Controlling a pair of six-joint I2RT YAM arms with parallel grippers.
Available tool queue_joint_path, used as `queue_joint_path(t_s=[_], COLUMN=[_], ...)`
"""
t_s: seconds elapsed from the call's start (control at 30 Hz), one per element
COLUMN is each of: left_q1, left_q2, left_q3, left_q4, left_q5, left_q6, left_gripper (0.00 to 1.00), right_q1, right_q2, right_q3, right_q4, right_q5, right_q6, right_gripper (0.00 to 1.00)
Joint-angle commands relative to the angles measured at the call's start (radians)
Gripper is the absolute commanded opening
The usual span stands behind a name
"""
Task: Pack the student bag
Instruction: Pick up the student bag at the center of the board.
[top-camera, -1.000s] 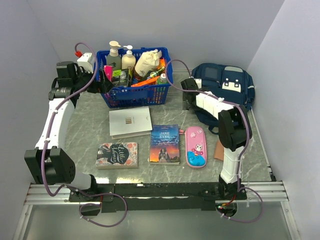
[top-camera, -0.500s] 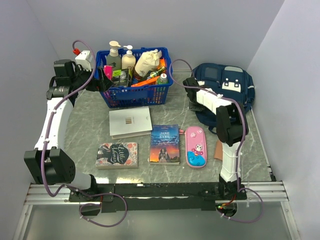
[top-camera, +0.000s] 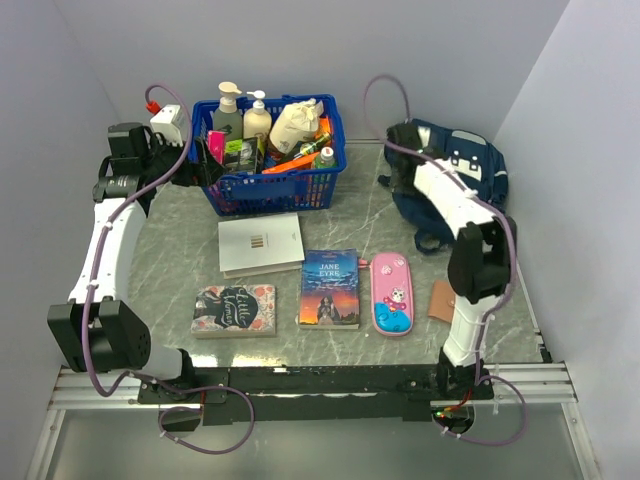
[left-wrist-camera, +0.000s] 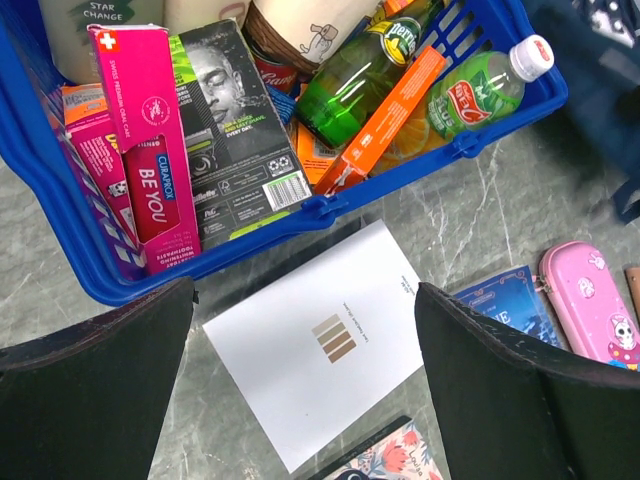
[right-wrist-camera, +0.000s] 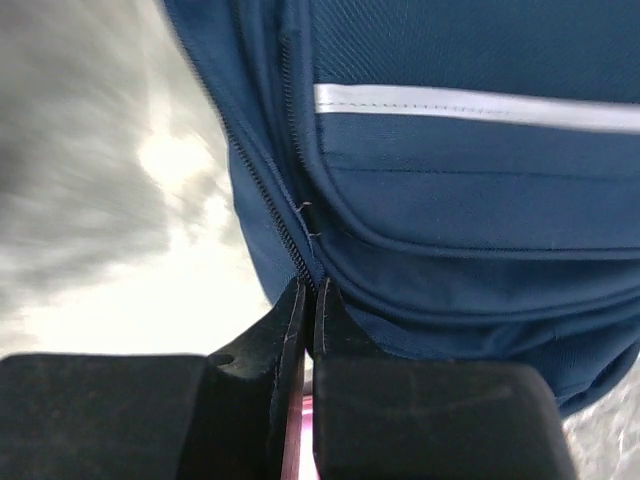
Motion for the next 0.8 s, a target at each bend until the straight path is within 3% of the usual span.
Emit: queue_joint_path(t_s=[0.0,0.4,0.53,0.77], left_q1=[0.006,0.006,0.004,0.004], left_q2=[-0.053,-0.084,-0.111,-0.144], left_q3=[-0.014,-0.054,-0.078,-0.110], left_q4=[0.005,-0.007,-0.007,-0.005], left_q5=[0.001,0.012,0.007,-0.005], left_q6=[0.024,0.015,0.016,0.015], left_gripper=[0.96,0.96,0.96,0.96], right_q1=[0.001,0.188,0.270,0.500], right_q2=[-0.199,-0.415,-0.409,-0.437], right_q3=[0.179,0.331,0.483,0.545], right_q4=[0.078,0.181,0.198,0.402], right_q5=[0.047,0.151,0.214,0.428], right_q6=[-0.049,-0.224,-0.339,-0.672], right_gripper=[0.00,0.00,0.00,0.00])
